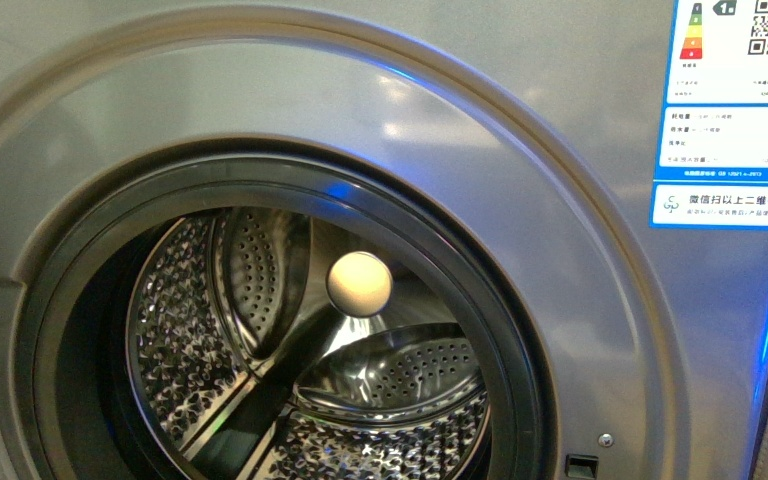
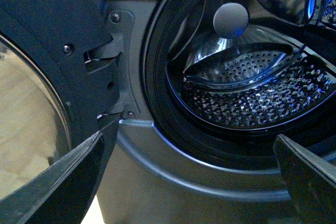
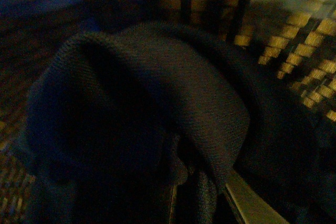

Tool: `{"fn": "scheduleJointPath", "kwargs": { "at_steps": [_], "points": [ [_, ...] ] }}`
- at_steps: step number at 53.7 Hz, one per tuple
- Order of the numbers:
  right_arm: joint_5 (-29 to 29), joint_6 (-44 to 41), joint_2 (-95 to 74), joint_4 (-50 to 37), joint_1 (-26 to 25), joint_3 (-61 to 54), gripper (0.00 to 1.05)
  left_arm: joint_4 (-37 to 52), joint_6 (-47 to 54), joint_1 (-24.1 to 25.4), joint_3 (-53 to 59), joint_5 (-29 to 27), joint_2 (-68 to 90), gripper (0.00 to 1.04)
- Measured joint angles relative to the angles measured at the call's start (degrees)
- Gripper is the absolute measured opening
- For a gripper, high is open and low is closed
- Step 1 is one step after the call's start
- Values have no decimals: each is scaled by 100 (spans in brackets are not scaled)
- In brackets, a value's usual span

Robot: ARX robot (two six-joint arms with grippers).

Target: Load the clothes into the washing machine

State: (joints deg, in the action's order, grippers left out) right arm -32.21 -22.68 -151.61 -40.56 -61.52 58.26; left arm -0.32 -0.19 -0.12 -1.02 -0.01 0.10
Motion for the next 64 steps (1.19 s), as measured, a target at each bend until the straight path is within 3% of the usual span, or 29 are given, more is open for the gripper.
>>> {"fn": "scheduleJointPath", "kwargs": {
  "at_steps": [19, 30, 38, 52, 64],
  "points": [
    [-1386, 435, 3176, -170, -155, -1617, 10, 0, 0, 0, 0, 0, 0, 98],
    [-2181, 1495, 5344, -330, -249, -1720, 10, 0, 0, 0, 0, 0, 0, 98],
    [-2551, 2730, 6734, -728, -293, -1364, 10, 0, 0, 0, 0, 0, 0, 98],
    [-2549, 4642, 8006, -1075, 129, -186, 10, 0, 0, 0, 0, 0, 0, 98],
    [-2044, 5143, 8452, 249, 1115, 1447, 10, 0, 0, 0, 0, 0, 0, 98]
  ]
}}
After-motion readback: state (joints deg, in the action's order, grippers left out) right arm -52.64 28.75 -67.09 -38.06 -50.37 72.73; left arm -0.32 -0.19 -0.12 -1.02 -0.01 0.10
